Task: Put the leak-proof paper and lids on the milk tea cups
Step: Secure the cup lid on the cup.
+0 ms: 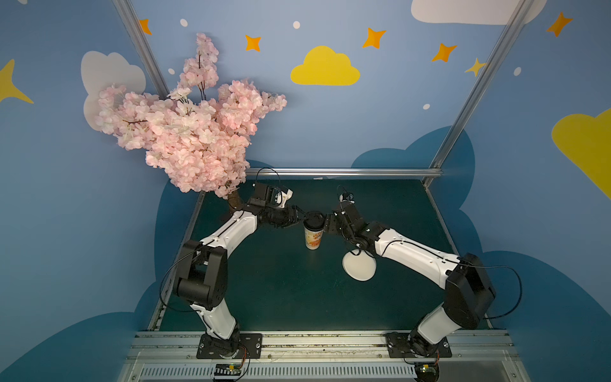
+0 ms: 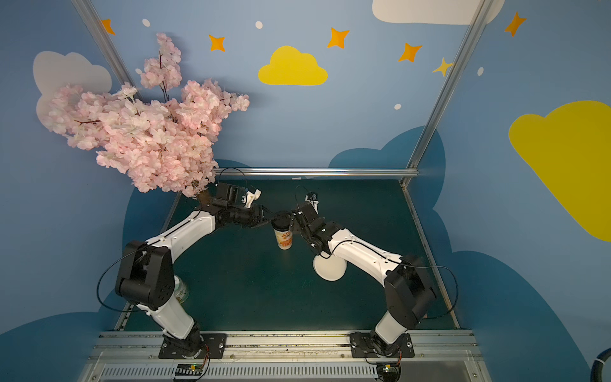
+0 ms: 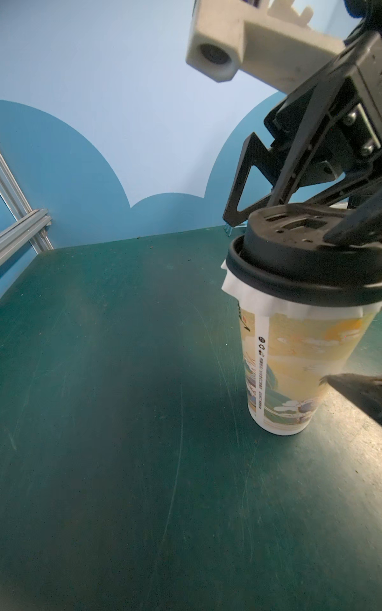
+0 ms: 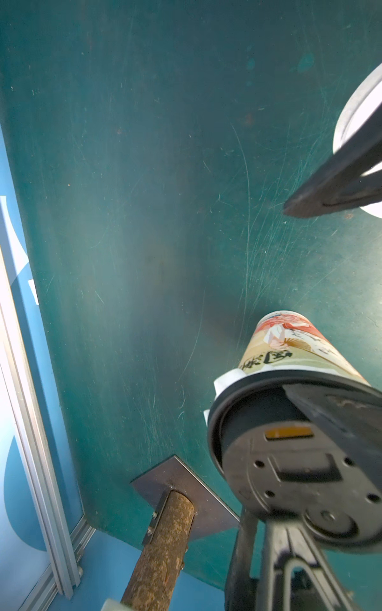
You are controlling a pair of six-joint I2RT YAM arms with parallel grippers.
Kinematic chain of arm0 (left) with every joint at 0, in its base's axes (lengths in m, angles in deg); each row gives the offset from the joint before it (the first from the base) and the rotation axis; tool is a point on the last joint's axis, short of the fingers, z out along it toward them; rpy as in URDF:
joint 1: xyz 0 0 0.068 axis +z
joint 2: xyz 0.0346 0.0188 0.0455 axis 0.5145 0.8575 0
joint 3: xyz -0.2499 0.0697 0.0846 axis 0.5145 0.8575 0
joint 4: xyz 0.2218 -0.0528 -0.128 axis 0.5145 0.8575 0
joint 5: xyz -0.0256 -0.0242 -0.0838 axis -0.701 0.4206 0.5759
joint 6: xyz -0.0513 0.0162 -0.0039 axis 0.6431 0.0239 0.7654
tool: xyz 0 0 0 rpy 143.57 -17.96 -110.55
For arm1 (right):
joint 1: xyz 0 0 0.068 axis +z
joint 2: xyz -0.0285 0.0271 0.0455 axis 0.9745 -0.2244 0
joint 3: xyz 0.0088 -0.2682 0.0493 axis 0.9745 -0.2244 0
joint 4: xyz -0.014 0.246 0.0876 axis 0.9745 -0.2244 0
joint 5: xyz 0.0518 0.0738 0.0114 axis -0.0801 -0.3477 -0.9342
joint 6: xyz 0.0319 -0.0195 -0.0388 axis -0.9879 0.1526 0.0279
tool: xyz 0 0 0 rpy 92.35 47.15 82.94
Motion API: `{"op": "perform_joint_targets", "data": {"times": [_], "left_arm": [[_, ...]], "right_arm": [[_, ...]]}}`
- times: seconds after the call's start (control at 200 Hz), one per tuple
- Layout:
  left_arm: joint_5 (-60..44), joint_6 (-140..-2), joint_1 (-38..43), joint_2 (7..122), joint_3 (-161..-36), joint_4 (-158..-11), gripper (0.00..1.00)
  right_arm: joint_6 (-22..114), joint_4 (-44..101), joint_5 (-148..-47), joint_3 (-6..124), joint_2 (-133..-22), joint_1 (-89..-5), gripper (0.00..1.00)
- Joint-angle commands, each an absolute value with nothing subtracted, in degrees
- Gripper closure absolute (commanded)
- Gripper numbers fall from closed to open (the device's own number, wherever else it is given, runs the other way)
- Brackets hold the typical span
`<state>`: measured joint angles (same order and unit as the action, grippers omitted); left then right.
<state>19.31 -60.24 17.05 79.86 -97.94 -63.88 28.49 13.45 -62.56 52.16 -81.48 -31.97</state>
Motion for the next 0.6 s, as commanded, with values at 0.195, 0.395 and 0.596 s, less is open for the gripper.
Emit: {"op": "perform_joint_targets", "data": {"times": [0.195, 0.395, 0.596], "left_arm": [[16.74, -62.29, 17.6, 80.28, -98.6, -58.87, 0.39], [17.04, -62.27, 17.88, 80.24, -98.32, -59.31, 0.39], [17.31, -62.22, 17.95, 79.16, -99.92, -58.69, 0.38]], "right_arm": [[30.8, 12.18, -62.15, 54.61, -80.3, -32.8, 0.2], [31.69, 13.35, -62.36, 55.11, -79.35, -32.74, 0.2], [31.97, 13.3, -61.79, 55.07, -78.87, -33.07, 0.2]]}}
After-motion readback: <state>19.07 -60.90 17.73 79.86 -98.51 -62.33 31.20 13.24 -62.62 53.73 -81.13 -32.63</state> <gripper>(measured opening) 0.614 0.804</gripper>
